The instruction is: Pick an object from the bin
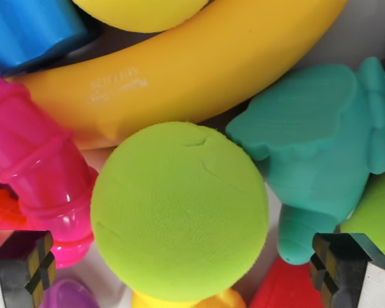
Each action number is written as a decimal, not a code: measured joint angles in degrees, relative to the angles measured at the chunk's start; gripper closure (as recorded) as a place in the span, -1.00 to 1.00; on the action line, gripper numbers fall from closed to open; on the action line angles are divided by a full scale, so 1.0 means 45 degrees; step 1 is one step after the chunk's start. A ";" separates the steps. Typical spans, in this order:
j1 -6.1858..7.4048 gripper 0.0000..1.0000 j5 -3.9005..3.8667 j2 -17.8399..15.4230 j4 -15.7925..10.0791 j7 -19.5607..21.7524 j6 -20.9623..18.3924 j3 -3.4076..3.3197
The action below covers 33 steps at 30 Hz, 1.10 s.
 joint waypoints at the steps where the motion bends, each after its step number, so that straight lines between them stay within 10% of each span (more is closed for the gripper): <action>1: -0.0005 -1.00 0.0006 0.0063 0.0011 -0.0005 0.0051 0.0007; 3: -0.0017 -1.00 0.0012 0.0129 0.0024 -0.0010 0.0103 0.0020; 4: -0.0023 1.00 0.0013 0.0137 0.0028 -0.0012 0.0111 0.0024; 33: -0.0029 1.00 0.0015 0.0135 0.0046 -0.0016 0.0116 0.0031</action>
